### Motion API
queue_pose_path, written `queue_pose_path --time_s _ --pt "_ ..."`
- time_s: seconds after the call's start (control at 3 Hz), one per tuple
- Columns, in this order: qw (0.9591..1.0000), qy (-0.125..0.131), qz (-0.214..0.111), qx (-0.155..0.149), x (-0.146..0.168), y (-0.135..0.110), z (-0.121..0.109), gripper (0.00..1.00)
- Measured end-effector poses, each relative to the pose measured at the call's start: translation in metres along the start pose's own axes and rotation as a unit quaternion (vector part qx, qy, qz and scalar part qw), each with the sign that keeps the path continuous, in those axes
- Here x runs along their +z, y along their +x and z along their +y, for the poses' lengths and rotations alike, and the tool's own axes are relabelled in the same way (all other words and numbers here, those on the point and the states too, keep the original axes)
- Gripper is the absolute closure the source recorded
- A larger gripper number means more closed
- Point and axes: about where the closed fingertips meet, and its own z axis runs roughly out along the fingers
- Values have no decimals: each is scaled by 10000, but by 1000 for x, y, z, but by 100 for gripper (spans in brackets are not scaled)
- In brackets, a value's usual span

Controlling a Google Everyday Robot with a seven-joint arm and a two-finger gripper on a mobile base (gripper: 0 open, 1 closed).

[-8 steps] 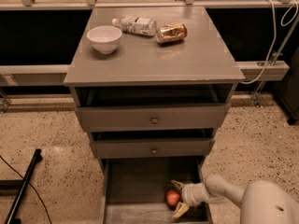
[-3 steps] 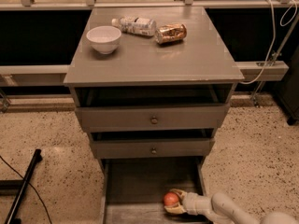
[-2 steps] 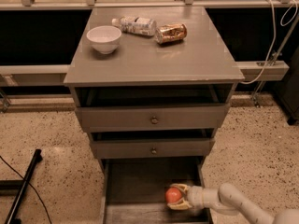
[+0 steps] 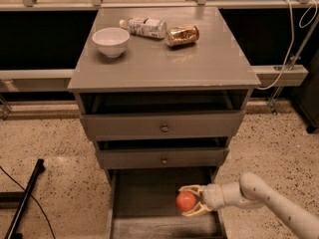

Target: Pick apple from bottom drawer and place on counter

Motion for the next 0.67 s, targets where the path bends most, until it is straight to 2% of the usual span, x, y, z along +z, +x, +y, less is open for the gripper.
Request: queue_pose_path --time_s 0.33,0.67 --pt "9966 -438 -113 -695 -31 -83 4 100" --pt "9955 -493 -41 -813 -38 -96 0 100"
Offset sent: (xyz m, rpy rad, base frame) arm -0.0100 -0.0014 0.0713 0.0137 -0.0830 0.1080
